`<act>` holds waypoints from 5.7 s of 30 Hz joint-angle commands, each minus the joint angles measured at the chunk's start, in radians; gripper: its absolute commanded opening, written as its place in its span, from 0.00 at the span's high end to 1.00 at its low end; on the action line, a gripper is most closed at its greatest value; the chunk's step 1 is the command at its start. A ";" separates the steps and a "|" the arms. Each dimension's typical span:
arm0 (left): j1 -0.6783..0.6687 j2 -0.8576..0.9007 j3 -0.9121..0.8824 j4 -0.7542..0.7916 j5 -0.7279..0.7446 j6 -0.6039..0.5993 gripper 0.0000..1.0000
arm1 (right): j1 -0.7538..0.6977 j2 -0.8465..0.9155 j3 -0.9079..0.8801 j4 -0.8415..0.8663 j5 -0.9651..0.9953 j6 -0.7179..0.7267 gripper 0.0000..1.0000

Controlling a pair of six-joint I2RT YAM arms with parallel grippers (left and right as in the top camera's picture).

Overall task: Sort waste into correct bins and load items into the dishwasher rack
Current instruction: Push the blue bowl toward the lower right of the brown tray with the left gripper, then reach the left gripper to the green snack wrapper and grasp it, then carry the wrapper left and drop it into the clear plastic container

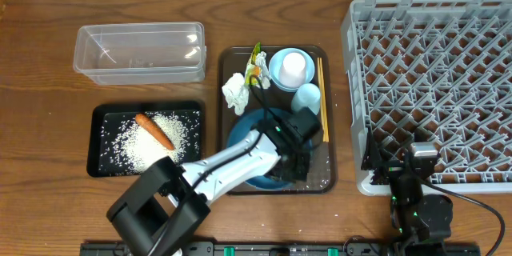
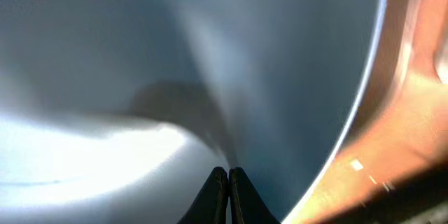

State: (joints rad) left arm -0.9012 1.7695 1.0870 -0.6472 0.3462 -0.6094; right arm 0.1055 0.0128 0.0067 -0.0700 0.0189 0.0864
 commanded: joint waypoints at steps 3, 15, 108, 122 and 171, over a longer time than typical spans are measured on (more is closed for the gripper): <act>-0.072 -0.011 -0.006 -0.005 0.073 -0.021 0.94 | 0.025 0.000 -0.001 -0.004 0.000 -0.013 0.01; 0.062 -0.306 -0.002 -0.111 -0.246 -0.019 0.62 | 0.025 0.001 -0.001 -0.004 0.000 -0.013 0.01; 0.522 0.157 0.370 0.080 -0.227 0.386 0.94 | 0.025 0.001 -0.001 -0.004 0.000 -0.013 0.01; 0.523 -0.128 0.370 -0.105 -0.405 0.292 0.94 | 0.025 0.001 -0.001 -0.004 0.000 -0.013 0.01; 0.846 0.047 0.370 0.051 -0.643 -0.265 0.63 | 0.025 0.000 -0.001 -0.004 0.000 -0.013 0.01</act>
State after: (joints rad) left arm -0.0593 1.8198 1.4479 -0.6003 -0.2974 -0.8589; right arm 0.1055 0.0132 0.0067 -0.0704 0.0189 0.0864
